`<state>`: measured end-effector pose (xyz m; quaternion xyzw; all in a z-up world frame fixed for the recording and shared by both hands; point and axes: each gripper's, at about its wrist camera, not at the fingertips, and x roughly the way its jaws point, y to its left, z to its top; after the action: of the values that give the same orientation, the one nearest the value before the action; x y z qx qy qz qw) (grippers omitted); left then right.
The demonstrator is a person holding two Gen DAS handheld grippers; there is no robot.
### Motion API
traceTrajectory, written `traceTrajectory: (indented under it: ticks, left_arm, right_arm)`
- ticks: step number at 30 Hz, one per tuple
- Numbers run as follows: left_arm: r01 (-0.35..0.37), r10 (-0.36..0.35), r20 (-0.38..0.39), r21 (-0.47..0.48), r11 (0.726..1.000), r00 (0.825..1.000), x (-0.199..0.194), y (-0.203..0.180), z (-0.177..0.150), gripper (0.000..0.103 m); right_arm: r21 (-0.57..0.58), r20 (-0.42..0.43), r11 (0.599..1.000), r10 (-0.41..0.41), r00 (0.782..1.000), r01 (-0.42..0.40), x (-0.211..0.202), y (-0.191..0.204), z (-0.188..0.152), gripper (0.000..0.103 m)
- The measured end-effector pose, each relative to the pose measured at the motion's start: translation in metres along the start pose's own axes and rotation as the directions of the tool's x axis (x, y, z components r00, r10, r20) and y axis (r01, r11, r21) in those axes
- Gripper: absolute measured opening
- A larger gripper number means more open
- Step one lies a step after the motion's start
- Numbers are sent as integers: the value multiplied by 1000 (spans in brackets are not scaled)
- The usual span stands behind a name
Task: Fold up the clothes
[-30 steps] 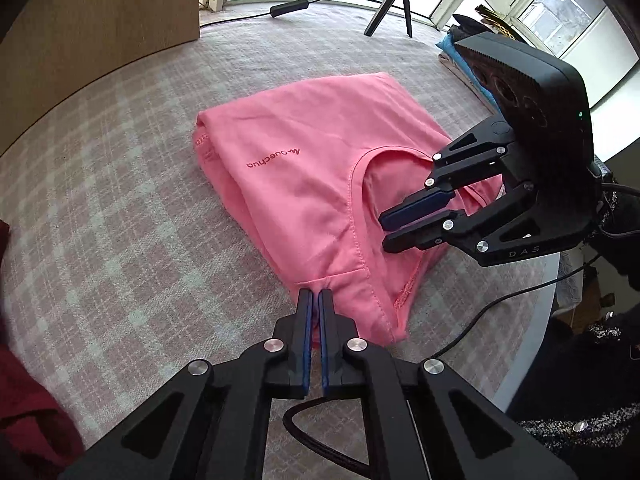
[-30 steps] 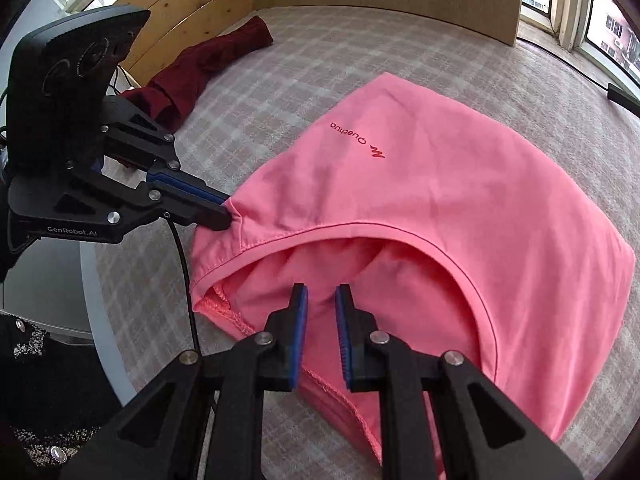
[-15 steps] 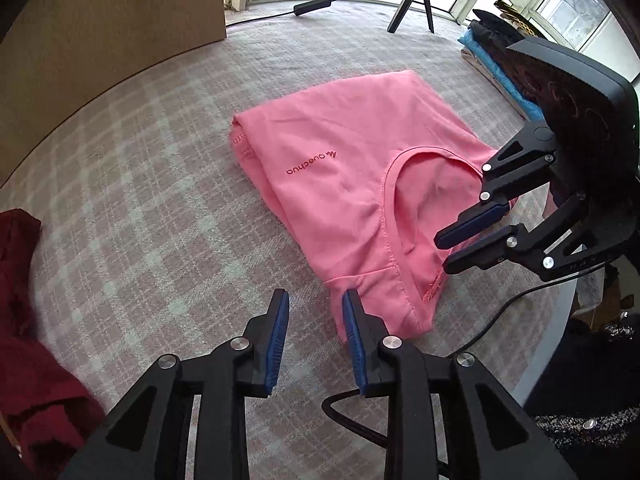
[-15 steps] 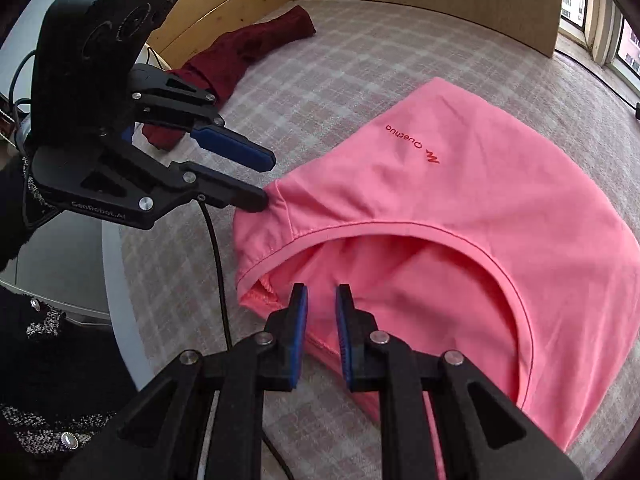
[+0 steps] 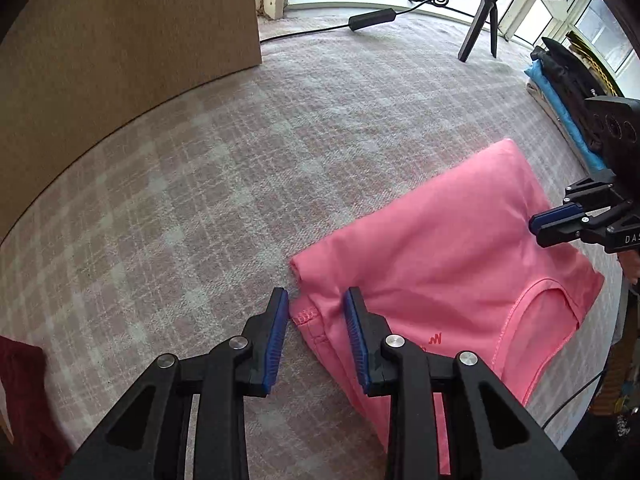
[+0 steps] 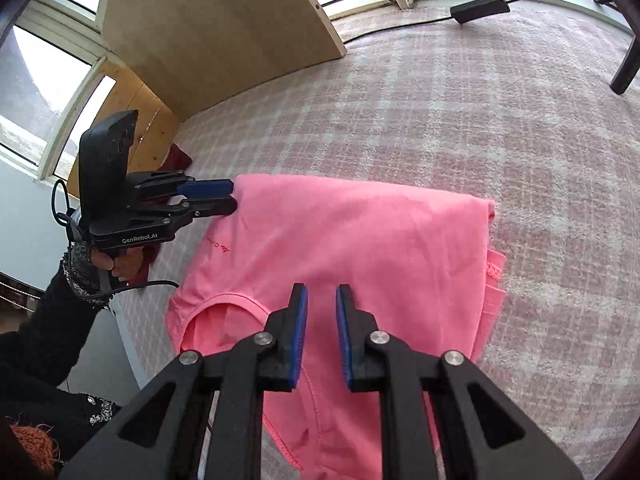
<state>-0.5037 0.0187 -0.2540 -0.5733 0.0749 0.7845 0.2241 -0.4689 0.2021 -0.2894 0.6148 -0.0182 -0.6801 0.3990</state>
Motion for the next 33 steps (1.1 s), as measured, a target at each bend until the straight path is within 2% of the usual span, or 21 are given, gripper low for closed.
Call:
traceTrajectory:
  ticks: [1,3,5,7,10,13,15,16,18,19,20,22,24,26,27,30,32,33]
  left_arm:
    - [-5,5,18,-17,1000,1000,-6,4,-1,28]
    - [6,-4,68,-36,999,998,-23,8,-1,25]
    - [66,-63,107,-28,997,992,-37,0,-1,25]
    - [126,-127,109,10,992,986,-39,-16,-2,26]
    - [207,-210,51,58,977,976,-33,-40,-10,26]
    - [265,-268,11,116,957,963,-29,-63,-31,28]
    - [224,-219,-49,156,962,974,-15,-73,-51,29]
    - [200,-189,-77,169,965,979,-8,-76,-61,29]
    - [160,-153,-55,175,971,987,-17,-78,-71,28]
    - [142,-138,-34,173,975,990,-25,-80,-73,28]
    - [138,-138,-9,172,975,990,-34,-83,-74,28]
    - [159,-173,58,188,969,983,-52,-94,-73,29]
    - [213,-233,69,213,953,970,-54,-110,-71,29]
    - [250,-270,56,238,938,961,-47,-125,-68,29]
    - [256,-276,45,250,934,960,-40,-132,-66,29]
    - [235,-239,-13,246,940,971,-9,-142,-64,29]
    - [269,-265,-50,255,929,963,-7,-144,-73,29]
    - [294,-278,-95,267,918,956,-11,-147,-78,29]
  right_arm:
    - [5,-7,1000,5,1000,-5,-5,-5,-5,15]
    - [20,56,999,44,997,-45,-29,-12,-13,15]
    - [39,139,999,14,990,-20,-49,-21,-9,15]
    - [31,171,999,-14,985,9,-53,-22,0,15]
    - [1,124,1000,-5,992,5,-34,-14,8,15]
    - [-69,49,997,-40,998,43,-21,1,-8,15]
    - [-85,18,994,-60,998,62,-21,1,-31,16]
    - [-93,3,993,-71,997,71,-21,2,-43,20]
    - [-134,-60,978,-167,984,158,-19,1,-68,21]
    - [-150,-71,968,-212,975,200,-21,0,-78,21]
    - [-147,-51,966,-222,974,213,-30,0,-85,21]
    - [-129,13,973,-191,982,191,-47,8,-90,21]
    - [-134,94,980,-132,987,144,-58,20,-91,21]
    - [-143,124,983,-98,987,116,-55,32,-90,21]
    - [-152,125,981,-102,987,120,-49,37,-89,21]
    - [-186,94,974,-111,989,127,-22,46,-86,20]
    - [-227,26,961,-158,987,160,-6,48,-92,13]
    - [-252,-15,951,-191,981,181,1,49,-96,7]
